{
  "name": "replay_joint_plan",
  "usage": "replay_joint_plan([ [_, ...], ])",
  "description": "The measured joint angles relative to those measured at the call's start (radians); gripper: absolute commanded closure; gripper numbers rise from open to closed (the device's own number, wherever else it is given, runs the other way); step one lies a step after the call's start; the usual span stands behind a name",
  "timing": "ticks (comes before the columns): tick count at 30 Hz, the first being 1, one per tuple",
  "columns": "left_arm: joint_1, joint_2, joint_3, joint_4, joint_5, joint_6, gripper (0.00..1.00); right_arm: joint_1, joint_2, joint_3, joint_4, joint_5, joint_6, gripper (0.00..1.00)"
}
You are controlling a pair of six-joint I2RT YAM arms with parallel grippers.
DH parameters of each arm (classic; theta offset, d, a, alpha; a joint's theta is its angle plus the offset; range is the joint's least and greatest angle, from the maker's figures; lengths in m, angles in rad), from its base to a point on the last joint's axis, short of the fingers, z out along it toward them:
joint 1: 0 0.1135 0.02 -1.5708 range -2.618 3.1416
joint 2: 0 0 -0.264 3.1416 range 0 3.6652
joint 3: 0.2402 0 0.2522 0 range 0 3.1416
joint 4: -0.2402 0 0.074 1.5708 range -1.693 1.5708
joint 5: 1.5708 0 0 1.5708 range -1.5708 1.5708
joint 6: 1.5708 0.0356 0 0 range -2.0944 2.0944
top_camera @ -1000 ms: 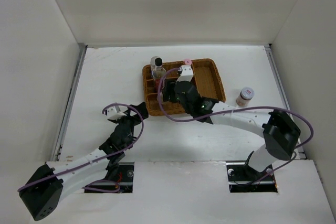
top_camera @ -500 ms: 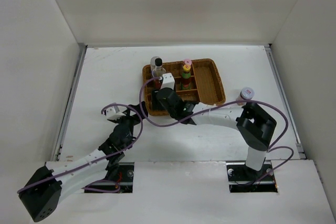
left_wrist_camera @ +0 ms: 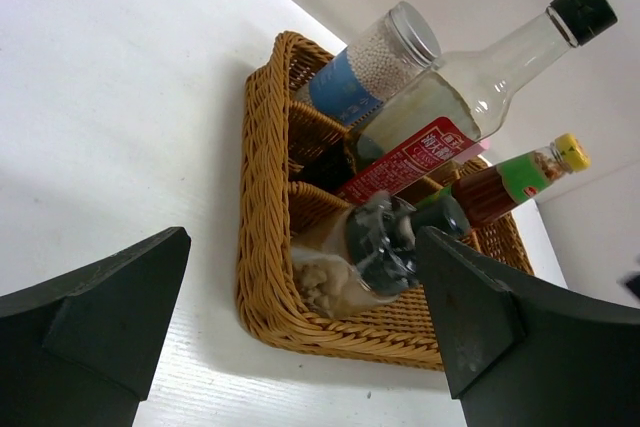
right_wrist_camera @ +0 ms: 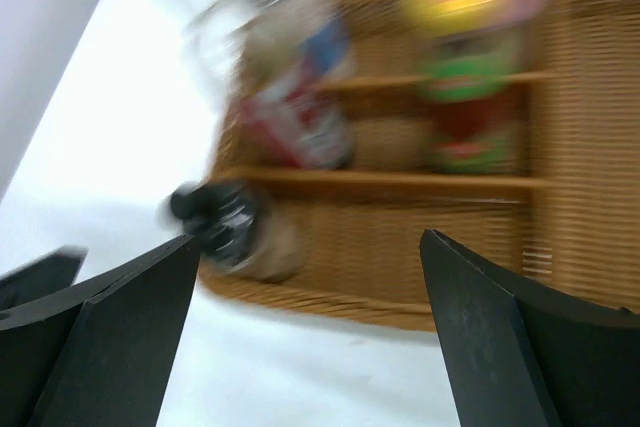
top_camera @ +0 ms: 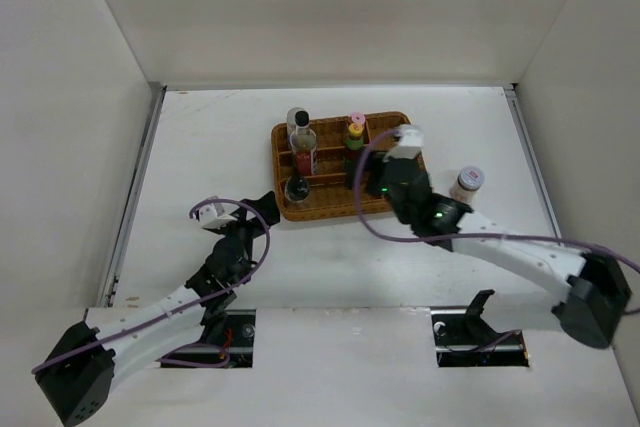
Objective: Organize the condiment bottles
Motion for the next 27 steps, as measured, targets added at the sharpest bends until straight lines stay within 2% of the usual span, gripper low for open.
replay_joint_plan([
  [2,0.0,0.004,0.0,-0.001,0.0,0.0,0.0,-0.101,-0.148,-0.101,-0.011,0.027,0.014,0.0],
  [6,0.0,0.018,0.0,0.001,0.0,0.0,0.0,-0.397,-0.379,-0.244,-0.106,0.117,0.032,0.0],
  [10,-0.002,0.032,0.0,-0.003,0.0,0.0,0.0,-0.662,-0.379,-0.265,-0.169,0.128,0.022,0.0],
  [12,-0.002,0.031,0.0,-0.001,0.0,0.0,0.0,-0.739,-0.332,-0.267,-0.18,0.116,0.01,0.0],
  [16,-0.002,0.035,0.0,-0.001,0.0,0.0,0.0,-0.8,-0.206,-0.264,-0.182,0.076,-0.019,0.0],
  [23,-0.002,0.039,0.0,0.0,0.0,0.0,0.0,-0.826,-0.002,-0.24,-0.151,-0.014,-0.047,0.0],
  [24,-0.002,0.039,0.0,-0.002,0.0,0.0,0.0,-0.829,0.019,-0.237,-0.142,-0.024,-0.049,0.02],
  [27,-0.002,0.038,0.0,0.0,0.0,0.0,0.0,-0.837,0.056,-0.237,-0.115,-0.03,-0.054,0.27],
])
